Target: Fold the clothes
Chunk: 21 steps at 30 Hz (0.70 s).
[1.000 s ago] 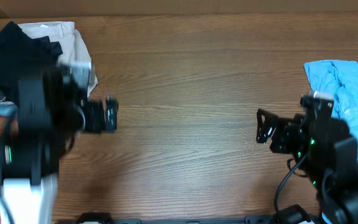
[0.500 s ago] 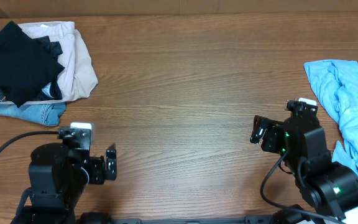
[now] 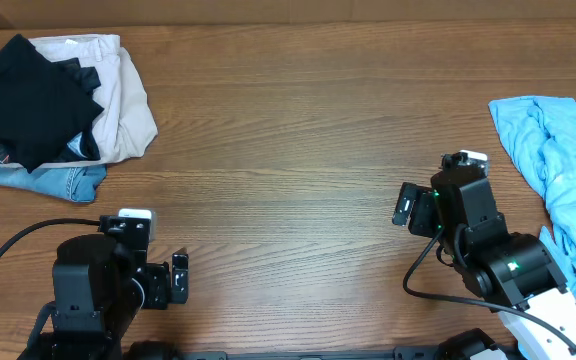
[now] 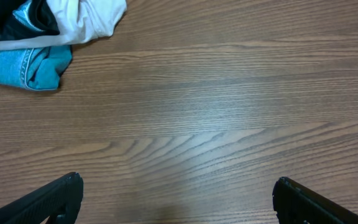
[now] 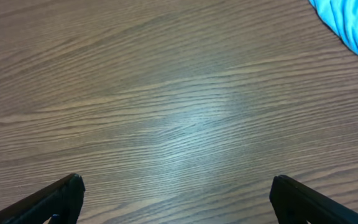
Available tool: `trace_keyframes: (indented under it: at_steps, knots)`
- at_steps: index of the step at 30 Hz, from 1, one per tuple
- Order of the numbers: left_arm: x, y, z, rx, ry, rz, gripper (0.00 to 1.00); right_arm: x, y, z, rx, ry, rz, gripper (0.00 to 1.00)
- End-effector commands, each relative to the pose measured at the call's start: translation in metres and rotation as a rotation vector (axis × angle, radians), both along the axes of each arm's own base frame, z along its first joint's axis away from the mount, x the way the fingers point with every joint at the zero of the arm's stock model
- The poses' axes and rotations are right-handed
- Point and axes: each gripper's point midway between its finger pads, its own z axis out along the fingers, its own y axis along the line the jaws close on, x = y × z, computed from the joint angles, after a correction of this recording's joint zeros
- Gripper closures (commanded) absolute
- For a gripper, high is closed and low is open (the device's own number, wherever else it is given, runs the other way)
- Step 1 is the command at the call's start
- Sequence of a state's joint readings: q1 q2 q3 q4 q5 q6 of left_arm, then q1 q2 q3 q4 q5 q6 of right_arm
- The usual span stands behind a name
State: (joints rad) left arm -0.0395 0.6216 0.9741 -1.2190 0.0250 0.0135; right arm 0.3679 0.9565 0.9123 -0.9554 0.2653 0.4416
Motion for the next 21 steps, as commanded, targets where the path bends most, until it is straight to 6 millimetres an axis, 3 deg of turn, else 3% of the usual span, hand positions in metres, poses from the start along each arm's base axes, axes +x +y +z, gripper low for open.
trace_keyframes:
  at_steps: [1, 5, 9, 21]
  knots:
    - [-0.001, 0.0, -0.001, 0.003, -0.001, 0.002, 0.0, -0.003, -0.012, 0.01, 0.017, -0.042, -0.046, 0.0]
    - [-0.001, 0.0, -0.001, 0.004, -0.001, 0.002, 0.0, -0.004, -0.028, 0.026, 0.061, -0.16, -0.093, 0.0]
    - [-0.001, 0.0, -0.001, 0.004, -0.001, 0.002, 0.0, -0.003, -0.024, 0.032, 0.063, -0.336, 0.035, 0.0]
    - [-0.001, 0.0, -0.001, 0.003, -0.001, 0.002, 0.0, -0.019, -0.018, 0.019, 0.093, -0.758, 0.149, 0.0]
